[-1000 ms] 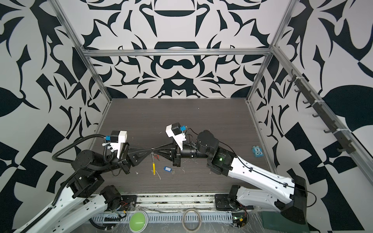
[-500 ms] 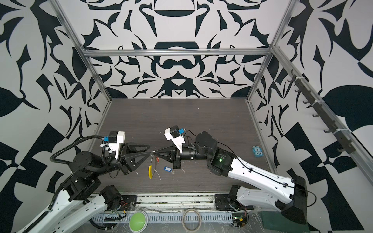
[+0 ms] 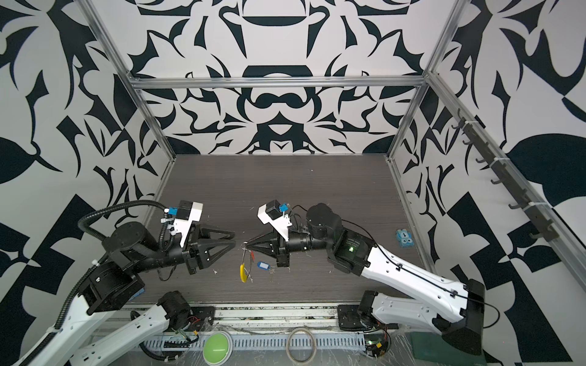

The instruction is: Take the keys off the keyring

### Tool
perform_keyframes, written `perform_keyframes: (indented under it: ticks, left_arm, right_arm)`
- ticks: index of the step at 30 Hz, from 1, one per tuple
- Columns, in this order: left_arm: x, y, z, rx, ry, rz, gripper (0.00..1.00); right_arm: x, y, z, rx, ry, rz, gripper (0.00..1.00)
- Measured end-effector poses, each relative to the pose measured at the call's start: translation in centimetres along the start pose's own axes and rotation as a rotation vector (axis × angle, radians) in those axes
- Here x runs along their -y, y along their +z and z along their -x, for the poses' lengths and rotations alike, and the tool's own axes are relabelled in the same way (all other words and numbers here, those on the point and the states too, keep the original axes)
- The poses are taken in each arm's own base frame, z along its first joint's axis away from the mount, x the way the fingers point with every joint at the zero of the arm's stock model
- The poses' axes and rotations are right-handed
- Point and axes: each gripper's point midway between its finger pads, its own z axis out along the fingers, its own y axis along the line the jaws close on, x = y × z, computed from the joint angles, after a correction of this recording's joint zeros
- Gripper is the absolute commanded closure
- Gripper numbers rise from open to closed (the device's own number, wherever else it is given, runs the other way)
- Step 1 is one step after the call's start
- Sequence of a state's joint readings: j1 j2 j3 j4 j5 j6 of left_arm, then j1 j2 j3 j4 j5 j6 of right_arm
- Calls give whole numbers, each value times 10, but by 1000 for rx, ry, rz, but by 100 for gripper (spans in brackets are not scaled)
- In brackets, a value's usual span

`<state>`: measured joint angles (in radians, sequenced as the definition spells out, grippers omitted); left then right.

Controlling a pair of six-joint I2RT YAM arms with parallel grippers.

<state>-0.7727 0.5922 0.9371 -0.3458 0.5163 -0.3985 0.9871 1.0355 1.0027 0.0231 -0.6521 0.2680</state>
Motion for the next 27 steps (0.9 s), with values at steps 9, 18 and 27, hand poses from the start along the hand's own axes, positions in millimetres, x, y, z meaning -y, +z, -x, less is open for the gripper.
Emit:
perform_keyframes:
  ticks: [9, 18, 27]
  left_arm:
    - [-4, 12, -12, -127, -52, -11, 62]
    - [-4, 18, -9, -165, -51, -10, 73]
    - [-7, 26, -7, -196, -47, -18, 78]
  right_arm:
    - [2, -9, 5, -43, 8, 79, 100]
    - [5, -8, -5, -91, 41, 104, 100]
    - [4, -8, -3, -89, 37, 105, 100]
